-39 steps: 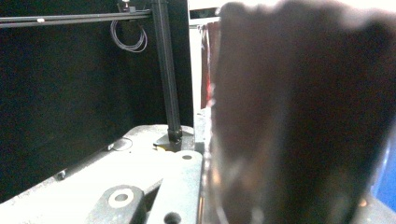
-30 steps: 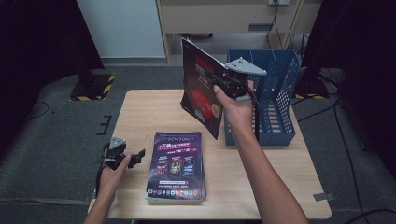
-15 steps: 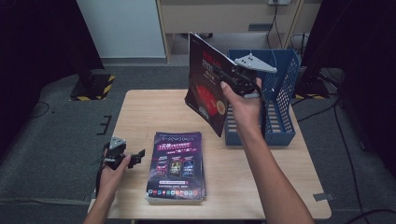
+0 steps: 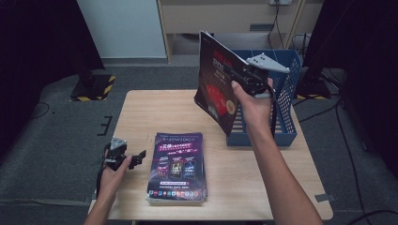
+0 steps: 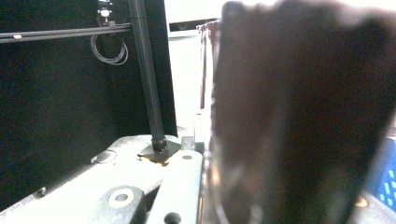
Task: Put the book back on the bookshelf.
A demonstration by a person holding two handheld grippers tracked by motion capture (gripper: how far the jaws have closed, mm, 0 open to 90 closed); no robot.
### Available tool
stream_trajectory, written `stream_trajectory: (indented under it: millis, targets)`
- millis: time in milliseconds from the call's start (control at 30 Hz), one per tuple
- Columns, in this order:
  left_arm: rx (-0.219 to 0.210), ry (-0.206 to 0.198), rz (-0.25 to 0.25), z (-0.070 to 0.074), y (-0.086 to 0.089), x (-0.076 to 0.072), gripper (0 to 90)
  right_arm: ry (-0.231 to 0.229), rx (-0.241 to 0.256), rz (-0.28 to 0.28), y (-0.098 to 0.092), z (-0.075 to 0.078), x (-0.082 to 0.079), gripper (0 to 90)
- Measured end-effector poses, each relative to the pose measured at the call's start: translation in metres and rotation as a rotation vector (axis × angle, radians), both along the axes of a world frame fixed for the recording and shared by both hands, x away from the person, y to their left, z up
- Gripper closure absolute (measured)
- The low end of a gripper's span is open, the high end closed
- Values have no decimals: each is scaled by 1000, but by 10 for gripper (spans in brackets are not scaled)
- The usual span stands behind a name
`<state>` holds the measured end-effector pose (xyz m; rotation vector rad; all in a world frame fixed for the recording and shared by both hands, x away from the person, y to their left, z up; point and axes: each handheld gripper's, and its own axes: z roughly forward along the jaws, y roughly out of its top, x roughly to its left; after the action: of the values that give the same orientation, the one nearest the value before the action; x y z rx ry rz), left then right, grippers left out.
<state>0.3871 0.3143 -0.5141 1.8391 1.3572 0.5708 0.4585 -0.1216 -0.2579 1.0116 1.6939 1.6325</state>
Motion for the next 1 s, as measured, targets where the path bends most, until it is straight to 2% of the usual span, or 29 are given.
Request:
stream_trajectory:
  millis: [667,1000]
  targets:
    - [5,2,0,0,0,0,69,6,-15,-75,-50,0,-10,870]
    - [6,2,1,0,0,0,69,12,-20,-102,-66,-1,-13,870]
